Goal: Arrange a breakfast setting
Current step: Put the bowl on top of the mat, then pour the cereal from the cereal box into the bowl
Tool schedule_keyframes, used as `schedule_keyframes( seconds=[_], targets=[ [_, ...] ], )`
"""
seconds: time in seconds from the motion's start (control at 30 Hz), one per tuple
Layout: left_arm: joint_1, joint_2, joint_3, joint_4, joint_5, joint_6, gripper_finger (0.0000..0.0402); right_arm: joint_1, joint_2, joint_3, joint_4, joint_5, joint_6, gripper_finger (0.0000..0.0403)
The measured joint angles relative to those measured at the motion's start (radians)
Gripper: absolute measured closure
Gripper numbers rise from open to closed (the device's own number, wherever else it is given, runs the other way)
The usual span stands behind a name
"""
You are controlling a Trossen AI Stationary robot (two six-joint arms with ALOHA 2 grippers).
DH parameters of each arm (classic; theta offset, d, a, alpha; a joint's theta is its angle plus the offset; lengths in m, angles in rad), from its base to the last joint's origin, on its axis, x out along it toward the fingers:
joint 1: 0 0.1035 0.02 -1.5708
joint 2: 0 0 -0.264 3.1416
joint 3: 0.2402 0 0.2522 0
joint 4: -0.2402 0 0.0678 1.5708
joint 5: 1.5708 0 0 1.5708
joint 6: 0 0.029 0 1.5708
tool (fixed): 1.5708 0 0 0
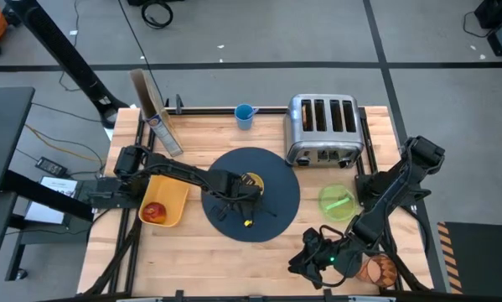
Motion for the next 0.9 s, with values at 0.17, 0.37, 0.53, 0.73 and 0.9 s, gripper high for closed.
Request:
schedule_keyframes(
  seconds=[0.17, 0.37, 0.53, 0.73, 0.9],
  targets=[
    [0.000, 0.000, 0.000, 0.007, 0.000, -0.004, 0.0369, 0.000, 0.000, 0.000, 0.002, 0.000, 0.001, 0.0269],
    [0.000, 0.000, 0.000, 0.018, 0.000, -0.049, 0.0364, 0.000, 0.000, 0.000, 0.002, 0.000, 0.001, 0.0269],
    [0.000, 0.000, 0.001, 0.018, -0.003, -0.084, 0.0330, 0.000, 0.000, 0.000, 0.002, 0.000, 0.000, 0.0269],
    [0.000, 0.000, 0.001, 0.015, -0.018, -0.132, 0.0281, 0.000, -0.001, 0.000, 0.002, 0.001, -0.012, 0.0269],
    [-0.002, -0.004, 0.018, -0.056, -0.043, -0.191, 0.0264, -0.007, -0.008, 0.000, 0.000, 0.001, -0.069, 0.0269]
  ],
)
